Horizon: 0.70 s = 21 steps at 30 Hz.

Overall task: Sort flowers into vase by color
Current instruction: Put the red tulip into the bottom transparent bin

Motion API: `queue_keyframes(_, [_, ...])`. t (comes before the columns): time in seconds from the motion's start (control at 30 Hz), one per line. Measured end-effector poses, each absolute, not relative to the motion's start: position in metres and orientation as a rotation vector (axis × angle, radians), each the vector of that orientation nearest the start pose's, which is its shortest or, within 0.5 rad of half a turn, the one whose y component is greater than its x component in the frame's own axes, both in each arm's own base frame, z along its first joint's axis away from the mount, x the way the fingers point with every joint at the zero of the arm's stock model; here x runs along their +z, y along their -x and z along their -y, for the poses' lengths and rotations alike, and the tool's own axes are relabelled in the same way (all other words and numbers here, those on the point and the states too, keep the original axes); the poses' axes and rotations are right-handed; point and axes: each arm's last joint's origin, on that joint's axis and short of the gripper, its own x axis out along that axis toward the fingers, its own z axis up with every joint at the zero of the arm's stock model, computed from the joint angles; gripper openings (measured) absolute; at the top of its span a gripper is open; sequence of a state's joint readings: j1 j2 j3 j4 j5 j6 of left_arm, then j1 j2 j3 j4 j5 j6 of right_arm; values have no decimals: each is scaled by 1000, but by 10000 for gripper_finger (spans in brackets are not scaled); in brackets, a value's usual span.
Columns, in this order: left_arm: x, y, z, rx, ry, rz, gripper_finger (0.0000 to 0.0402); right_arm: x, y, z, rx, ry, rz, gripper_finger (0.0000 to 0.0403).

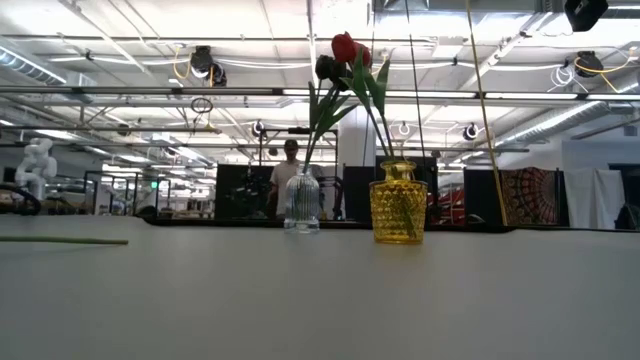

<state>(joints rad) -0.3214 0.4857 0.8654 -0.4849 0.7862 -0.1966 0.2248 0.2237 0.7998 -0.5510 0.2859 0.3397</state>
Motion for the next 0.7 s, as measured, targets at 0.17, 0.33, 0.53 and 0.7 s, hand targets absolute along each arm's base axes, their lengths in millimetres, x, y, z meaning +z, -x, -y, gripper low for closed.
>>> queue_keyframes(0.17, [366,-72,44,-1035,161,-169,6,348,-32,1,-57,-346,35,160])
queue_keyframes(0.33, [364,-72,44,-1014,86,-140,6,348,-32,1,-56,-346,35,160])
queue_keyframes(0.53, [358,-72,43,-1001,92,-213,6,348,-32,1,-57,-346,35,160])
queue_keyframes(0.7, [353,-72,42,-966,76,-250,6,348,-32,1,-56,-346,35,160])
